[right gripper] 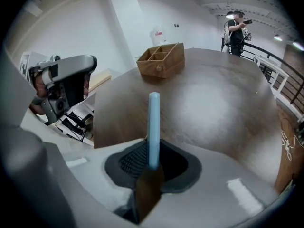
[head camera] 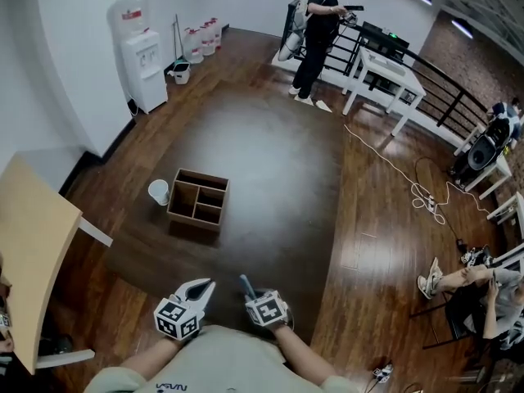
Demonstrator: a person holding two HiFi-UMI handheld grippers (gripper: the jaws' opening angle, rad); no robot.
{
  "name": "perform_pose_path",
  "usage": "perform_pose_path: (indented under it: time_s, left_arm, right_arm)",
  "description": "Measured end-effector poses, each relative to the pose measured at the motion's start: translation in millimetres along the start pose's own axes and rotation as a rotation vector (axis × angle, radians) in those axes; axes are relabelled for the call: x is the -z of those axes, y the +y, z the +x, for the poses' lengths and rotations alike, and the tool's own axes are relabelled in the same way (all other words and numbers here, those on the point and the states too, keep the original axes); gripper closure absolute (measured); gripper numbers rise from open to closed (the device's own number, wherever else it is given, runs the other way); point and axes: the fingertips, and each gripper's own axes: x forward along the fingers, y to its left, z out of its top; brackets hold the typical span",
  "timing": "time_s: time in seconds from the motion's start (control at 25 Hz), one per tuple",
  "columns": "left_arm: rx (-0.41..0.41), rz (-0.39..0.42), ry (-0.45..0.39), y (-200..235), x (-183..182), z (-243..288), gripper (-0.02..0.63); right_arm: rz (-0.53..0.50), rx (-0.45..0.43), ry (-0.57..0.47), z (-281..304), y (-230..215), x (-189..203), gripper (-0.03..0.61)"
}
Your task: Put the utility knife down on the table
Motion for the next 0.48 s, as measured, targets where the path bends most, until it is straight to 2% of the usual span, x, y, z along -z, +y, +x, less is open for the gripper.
perform_pose_path:
  time_s: [0.16, 0.36, 0.48]
  left_arm:
    - [0.002, -0.012, 0.002, -1, 0, 2, 0.612]
    - [0.011, -0.007, -0.002, -2, -2, 5, 0.612]
    - [0.016, -0.004, -0.003, -3, -1, 6, 0.612]
  right_arm:
    - [-0.008, -0.010, 0.086, 7, 0, 15, 0.509]
    - [0.013, -0.059, 0.100, 10, 11, 16, 0.508]
    - [0.012, -0.044, 0.100, 8, 8, 16, 0.468]
